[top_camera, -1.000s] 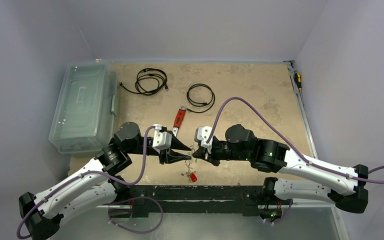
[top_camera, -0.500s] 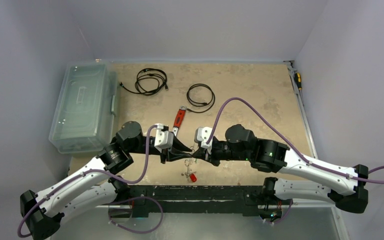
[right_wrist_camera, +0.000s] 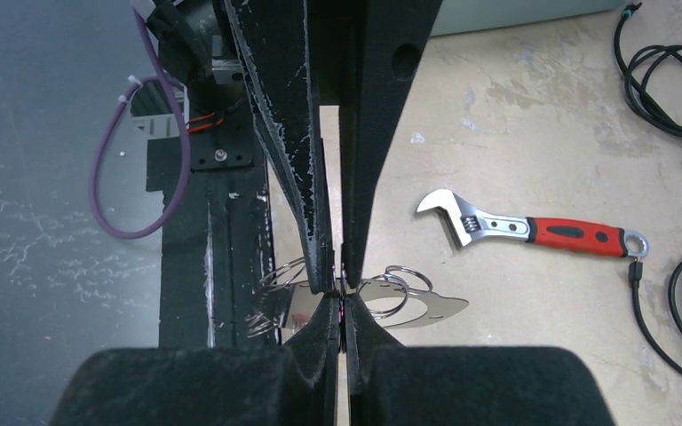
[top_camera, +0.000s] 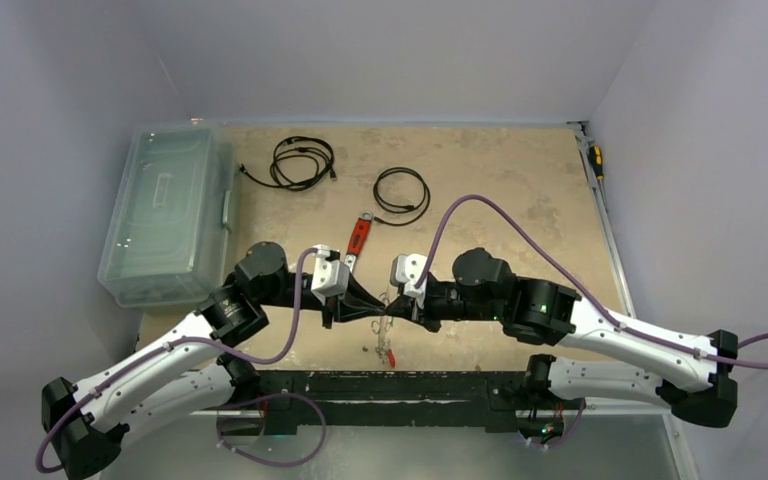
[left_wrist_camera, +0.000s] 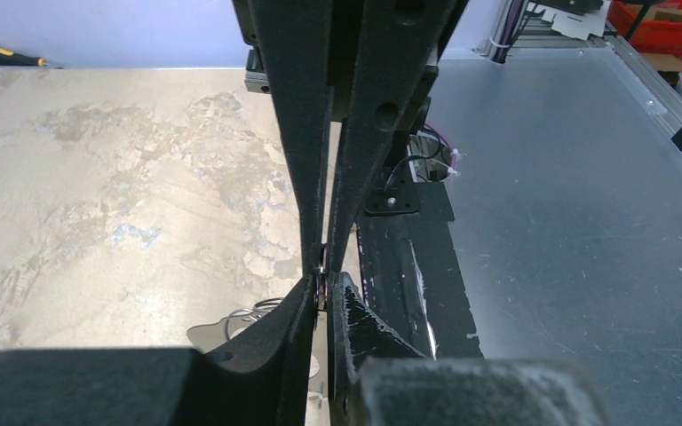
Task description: Put the keys on the keyring
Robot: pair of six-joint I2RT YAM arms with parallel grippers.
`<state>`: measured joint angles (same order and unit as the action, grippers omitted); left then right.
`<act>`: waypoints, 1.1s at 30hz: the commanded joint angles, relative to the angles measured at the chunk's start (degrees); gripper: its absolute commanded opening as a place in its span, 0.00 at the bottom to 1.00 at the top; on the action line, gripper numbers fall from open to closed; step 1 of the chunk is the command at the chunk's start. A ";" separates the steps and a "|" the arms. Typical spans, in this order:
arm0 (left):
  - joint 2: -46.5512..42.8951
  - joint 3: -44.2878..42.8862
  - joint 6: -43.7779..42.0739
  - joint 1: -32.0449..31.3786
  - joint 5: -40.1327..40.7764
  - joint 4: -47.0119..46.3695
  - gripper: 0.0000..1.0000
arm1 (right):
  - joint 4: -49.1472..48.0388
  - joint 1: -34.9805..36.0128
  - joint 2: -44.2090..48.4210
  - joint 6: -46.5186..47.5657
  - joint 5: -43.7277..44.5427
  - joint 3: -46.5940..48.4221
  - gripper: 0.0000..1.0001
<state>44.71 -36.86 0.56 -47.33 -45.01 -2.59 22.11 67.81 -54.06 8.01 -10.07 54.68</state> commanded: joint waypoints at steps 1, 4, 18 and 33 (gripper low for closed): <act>-0.09 0.12 0.91 -0.01 -1.58 -2.95 0.04 | -3.97 0.04 1.68 0.86 -2.03 2.72 0.00; -0.88 0.24 0.69 0.02 -1.84 -3.23 0.00 | -4.27 0.04 1.97 0.99 -2.41 2.48 0.00; -6.94 -0.75 -2.84 0.05 2.01 -1.06 0.00 | -11.54 0.04 10.44 -0.29 1.80 -2.18 0.46; -8.55 -1.28 -3.68 0.10 5.93 0.91 0.00 | -14.65 0.04 5.64 -7.57 0.94 -2.99 0.46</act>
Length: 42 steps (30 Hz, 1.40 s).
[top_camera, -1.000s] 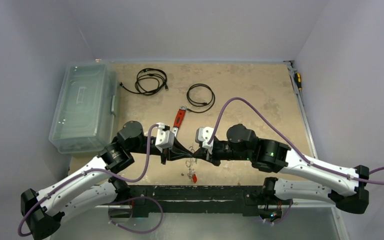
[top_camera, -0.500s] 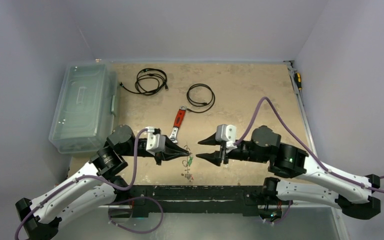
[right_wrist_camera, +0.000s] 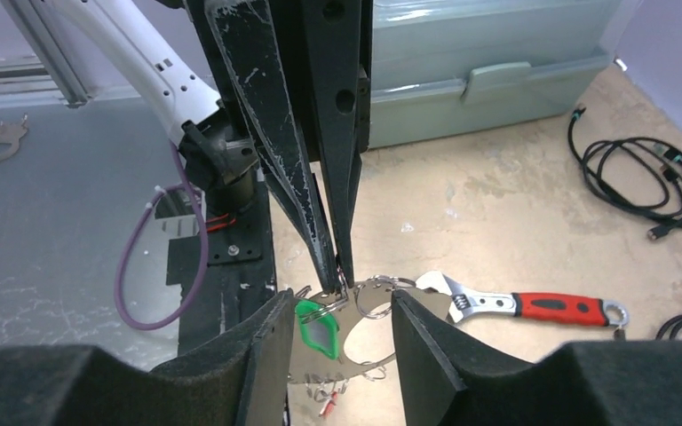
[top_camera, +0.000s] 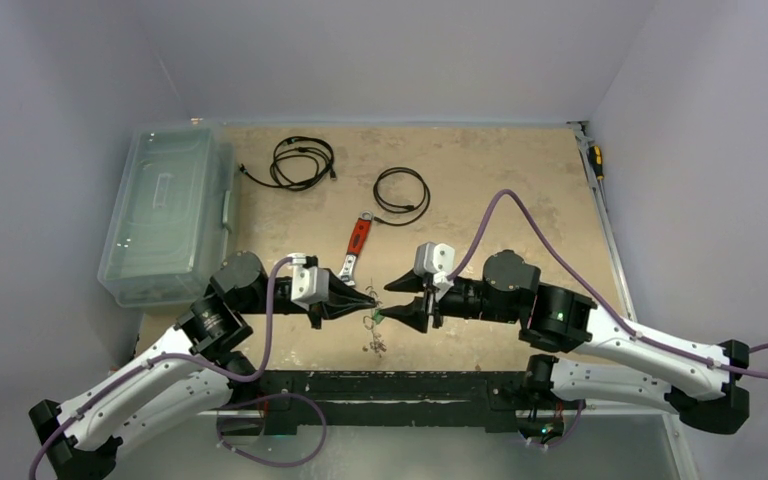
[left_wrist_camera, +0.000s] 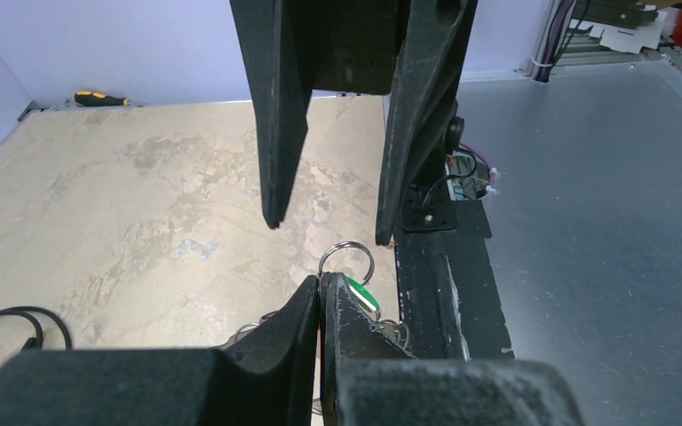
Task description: Put the keys on the keyring
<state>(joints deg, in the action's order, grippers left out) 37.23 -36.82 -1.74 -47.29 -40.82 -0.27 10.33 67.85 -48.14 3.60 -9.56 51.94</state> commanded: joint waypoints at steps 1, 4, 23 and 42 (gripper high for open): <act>-1.15 -1.41 -1.38 0.05 1.81 -1.35 0.00 | -2.53 0.00 -0.55 -3.21 0.42 -0.39 0.45; -1.35 -1.40 -1.34 0.15 1.69 -1.31 0.00 | -2.37 0.00 -0.85 -3.23 0.41 -0.84 0.36; -2.69 -1.42 -1.33 0.07 1.85 -1.40 0.00 | -2.85 0.00 -2.29 -4.94 -0.08 -1.91 0.04; -2.78 -1.42 -1.25 0.11 1.79 -1.40 0.00 | -6.27 0.00 -3.28 -5.94 -1.31 -3.59 0.37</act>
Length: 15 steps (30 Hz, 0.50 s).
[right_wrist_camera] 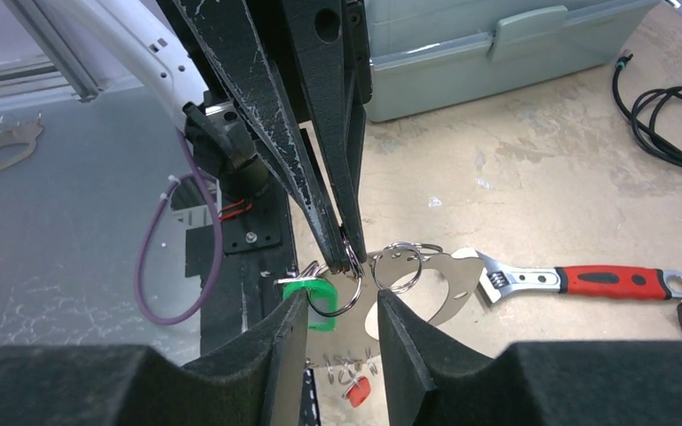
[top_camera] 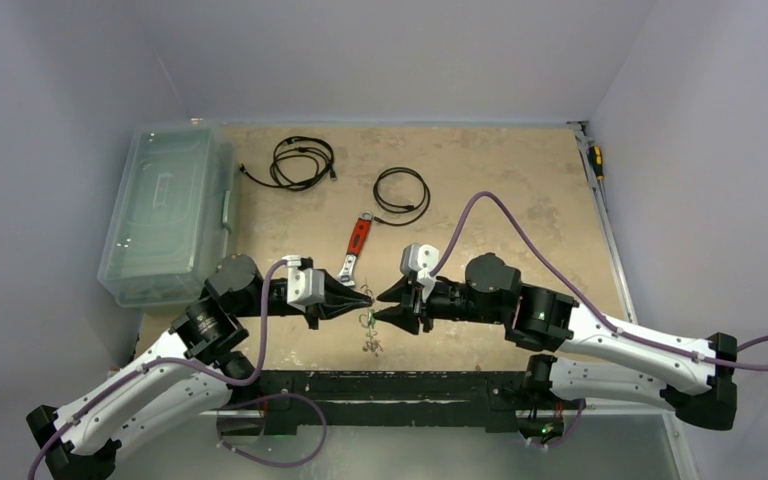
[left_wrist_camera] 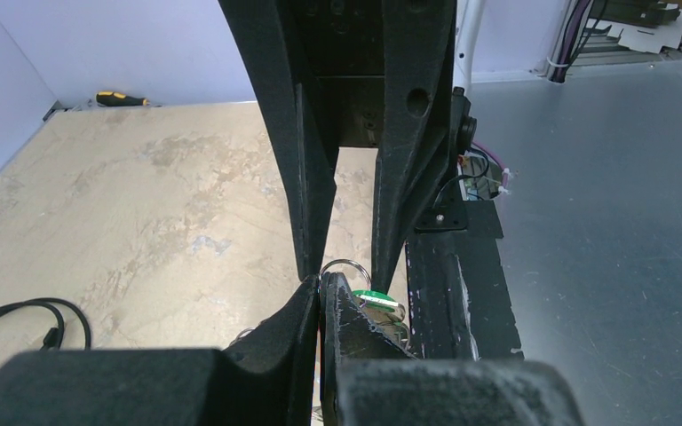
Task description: Put the keys on the keyring
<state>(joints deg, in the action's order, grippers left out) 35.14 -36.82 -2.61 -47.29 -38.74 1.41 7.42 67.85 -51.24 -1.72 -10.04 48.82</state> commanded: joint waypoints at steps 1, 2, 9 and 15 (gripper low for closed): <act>-0.68 -1.46 -0.38 0.11 -0.28 -3.08 0.00 | -3.45 0.00 -0.13 -0.62 -0.85 -0.52 0.35; -0.68 -1.49 -0.39 0.09 -0.34 -3.08 0.00 | -3.59 0.00 -0.02 -0.65 -0.85 -0.58 0.33; -0.68 -1.50 -0.38 0.07 -0.42 -3.08 0.00 | -3.72 0.00 0.70 -0.66 -0.94 -0.94 0.14; -0.59 -1.50 -0.38 0.03 -0.58 -3.10 0.00 | -3.82 0.00 0.45 -0.61 -0.81 -0.96 0.05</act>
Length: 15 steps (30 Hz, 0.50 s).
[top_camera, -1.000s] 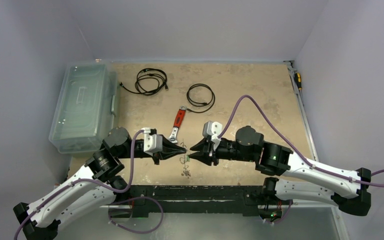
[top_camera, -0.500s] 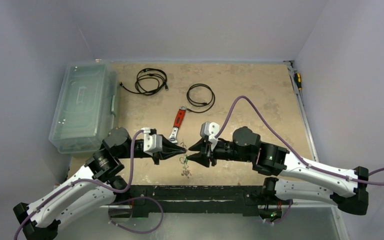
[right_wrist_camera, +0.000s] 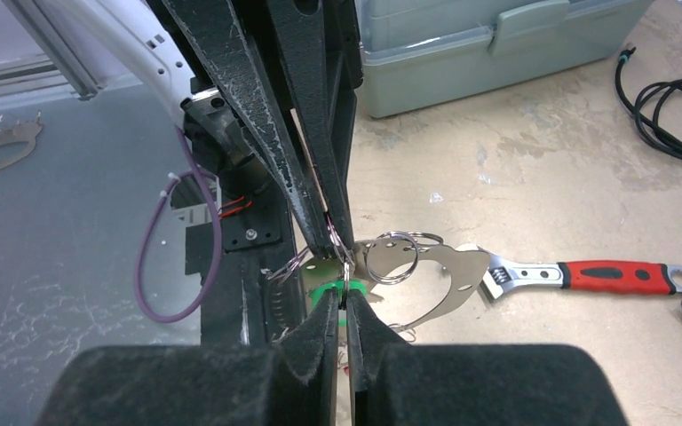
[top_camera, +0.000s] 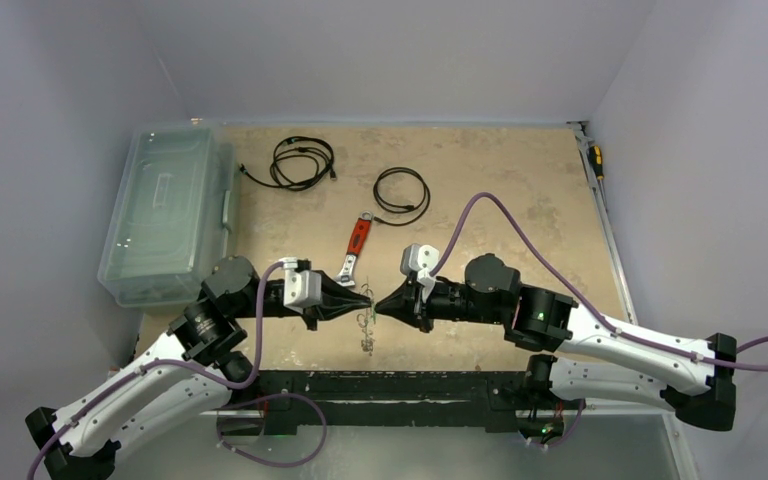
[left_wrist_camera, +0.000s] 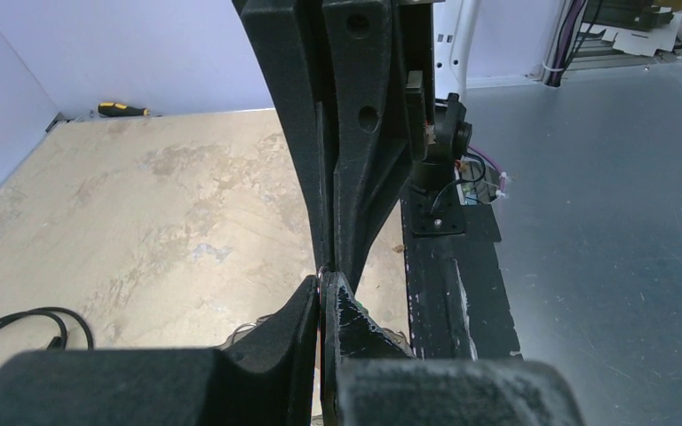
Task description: Put the keys on the keyring
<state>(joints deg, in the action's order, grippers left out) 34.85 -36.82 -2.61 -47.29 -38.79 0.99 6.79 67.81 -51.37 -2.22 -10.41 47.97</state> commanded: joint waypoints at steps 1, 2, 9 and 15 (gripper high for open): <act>-0.31 -1.52 -0.38 0.08 -0.65 -2.71 0.00 | -3.18 0.06 0.58 -0.04 -0.45 -0.15 0.04; -0.39 -1.52 -0.38 0.13 -0.75 -2.75 0.00 | -3.18 0.04 0.57 0.00 -0.48 -0.10 0.02; -0.90 -1.50 -0.38 0.09 -0.86 -3.01 0.00 | -3.76 0.04 0.65 0.23 -0.55 -0.61 0.00; -1.71 -1.41 -0.33 0.12 -0.55 -3.32 0.00 | -5.38 0.06 0.50 -0.02 -1.13 -1.79 0.00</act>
<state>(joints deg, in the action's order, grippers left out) 34.00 -36.82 -2.61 -47.29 -39.22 1.19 5.04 67.81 -51.37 -2.24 -10.28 47.13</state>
